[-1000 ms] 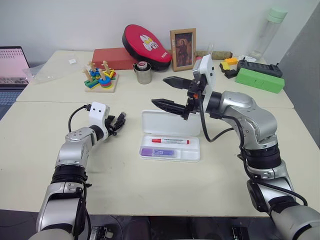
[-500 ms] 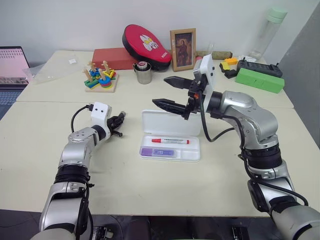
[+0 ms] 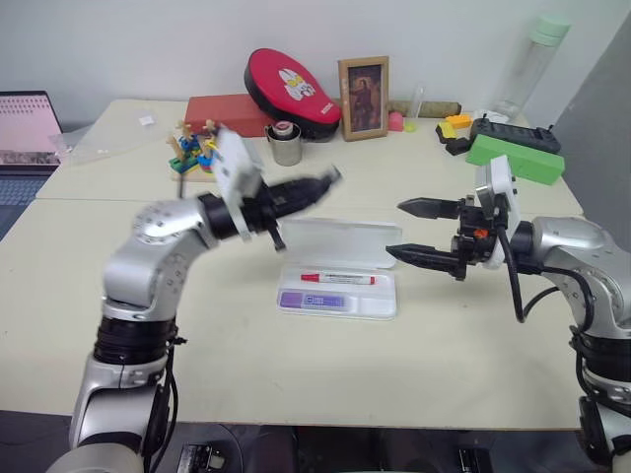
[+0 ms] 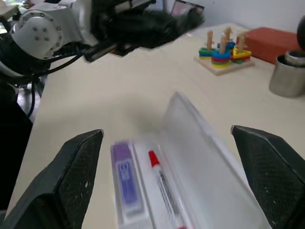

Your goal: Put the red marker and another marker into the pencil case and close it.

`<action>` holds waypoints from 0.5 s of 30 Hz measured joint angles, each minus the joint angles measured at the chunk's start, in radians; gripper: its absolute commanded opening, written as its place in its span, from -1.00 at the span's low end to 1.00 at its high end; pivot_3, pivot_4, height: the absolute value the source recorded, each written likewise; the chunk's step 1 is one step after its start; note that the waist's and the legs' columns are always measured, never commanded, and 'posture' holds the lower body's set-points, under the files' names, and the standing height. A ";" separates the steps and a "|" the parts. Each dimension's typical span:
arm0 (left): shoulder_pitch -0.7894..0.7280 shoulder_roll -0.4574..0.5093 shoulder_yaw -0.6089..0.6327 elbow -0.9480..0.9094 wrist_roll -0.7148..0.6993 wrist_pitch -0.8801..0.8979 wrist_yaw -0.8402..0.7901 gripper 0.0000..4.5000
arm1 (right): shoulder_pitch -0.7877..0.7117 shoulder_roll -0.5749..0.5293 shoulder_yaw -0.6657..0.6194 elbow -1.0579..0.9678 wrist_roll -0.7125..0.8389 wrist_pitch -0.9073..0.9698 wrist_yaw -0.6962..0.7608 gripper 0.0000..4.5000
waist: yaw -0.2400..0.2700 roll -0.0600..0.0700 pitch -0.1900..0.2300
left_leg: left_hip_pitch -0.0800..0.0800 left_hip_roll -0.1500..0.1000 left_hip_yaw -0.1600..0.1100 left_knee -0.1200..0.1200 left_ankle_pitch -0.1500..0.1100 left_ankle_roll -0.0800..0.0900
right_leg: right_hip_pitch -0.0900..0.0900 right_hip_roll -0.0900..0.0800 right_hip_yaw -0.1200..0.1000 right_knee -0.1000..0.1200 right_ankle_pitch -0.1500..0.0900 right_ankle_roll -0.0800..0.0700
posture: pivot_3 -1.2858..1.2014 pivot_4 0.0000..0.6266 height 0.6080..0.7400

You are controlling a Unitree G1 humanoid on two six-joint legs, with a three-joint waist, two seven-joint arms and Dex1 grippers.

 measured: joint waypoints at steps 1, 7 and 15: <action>0.016 0.010 -0.048 -0.009 0.011 0.008 -0.041 -0.83 | 0.018 -0.017 -0.006 -0.003 -0.001 0.000 -0.001 1.00 | -0.007 0.000 0.000 | 0.000 0.000 0.001 0.000 0.000 0.000 | -0.001 0.000 0.001 0.000 0.000 0.000 | 0.03 -0.52 1.00; 0.024 0.030 -0.228 0.055 0.143 -0.059 -0.167 -0.83 | 0.112 -0.074 -0.040 -0.067 -0.009 0.000 -0.047 1.00 | -0.009 0.000 0.000 | 0.000 0.000 0.001 0.001 0.000 0.000 | -0.001 0.000 0.002 0.000 0.000 0.000 | 0.03 -0.52 1.00; 0.018 -0.068 -0.301 0.174 0.236 -0.098 -0.170 -0.83 | 0.182 -0.073 -0.041 -0.145 0.001 0.020 -0.118 1.00 | -0.006 0.000 0.000 | -0.001 0.000 0.001 0.001 0.000 0.000 | -0.001 0.000 0.002 0.000 0.000 0.000 | 0.03 -0.52 1.00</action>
